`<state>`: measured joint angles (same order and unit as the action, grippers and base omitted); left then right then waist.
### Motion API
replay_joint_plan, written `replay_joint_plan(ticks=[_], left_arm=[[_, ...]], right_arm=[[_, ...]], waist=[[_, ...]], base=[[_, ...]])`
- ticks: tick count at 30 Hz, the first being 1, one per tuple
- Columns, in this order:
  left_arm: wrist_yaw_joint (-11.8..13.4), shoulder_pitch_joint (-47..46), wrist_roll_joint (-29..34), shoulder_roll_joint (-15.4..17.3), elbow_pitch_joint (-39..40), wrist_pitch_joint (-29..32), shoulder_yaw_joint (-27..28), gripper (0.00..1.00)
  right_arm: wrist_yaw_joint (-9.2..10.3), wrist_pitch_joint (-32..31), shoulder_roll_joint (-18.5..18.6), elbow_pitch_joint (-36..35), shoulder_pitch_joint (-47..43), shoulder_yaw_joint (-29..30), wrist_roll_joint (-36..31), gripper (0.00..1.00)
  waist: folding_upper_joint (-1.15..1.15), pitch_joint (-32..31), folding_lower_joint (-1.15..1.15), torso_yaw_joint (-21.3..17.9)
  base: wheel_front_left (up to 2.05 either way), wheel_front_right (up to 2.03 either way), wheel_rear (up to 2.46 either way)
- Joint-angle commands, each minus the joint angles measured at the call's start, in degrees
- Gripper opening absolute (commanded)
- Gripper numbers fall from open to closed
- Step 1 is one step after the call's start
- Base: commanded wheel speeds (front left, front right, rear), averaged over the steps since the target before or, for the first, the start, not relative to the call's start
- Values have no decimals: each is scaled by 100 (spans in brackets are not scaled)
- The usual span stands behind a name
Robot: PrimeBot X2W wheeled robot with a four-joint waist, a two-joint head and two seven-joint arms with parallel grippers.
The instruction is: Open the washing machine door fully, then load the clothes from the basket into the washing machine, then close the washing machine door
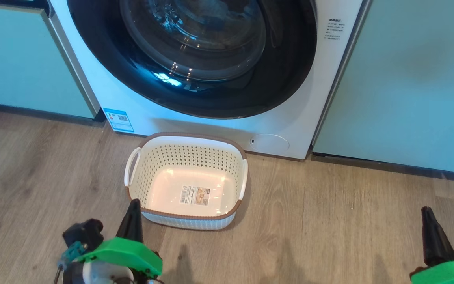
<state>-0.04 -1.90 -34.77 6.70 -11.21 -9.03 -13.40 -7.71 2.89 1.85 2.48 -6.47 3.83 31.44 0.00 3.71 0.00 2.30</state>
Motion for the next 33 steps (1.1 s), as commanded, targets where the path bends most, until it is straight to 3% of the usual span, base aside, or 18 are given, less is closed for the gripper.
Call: replay_joint_plan(ticks=[1, 33], left_arm=[[-40, -234, -142, 36, 139, 17, 128, 0], [-291, -293, -2212, -49, 0, 492, 703, 0]], right_arm=[[6, -37, 148, -134, 278, -16, 172, 0], [11, -263, 217, 317, 620, -33, 2374, 0]], waist=[[0, -4, 0, -3], [0, -128, 0, -84]], base=[[0, 0, 0], [0, 0, 0]])
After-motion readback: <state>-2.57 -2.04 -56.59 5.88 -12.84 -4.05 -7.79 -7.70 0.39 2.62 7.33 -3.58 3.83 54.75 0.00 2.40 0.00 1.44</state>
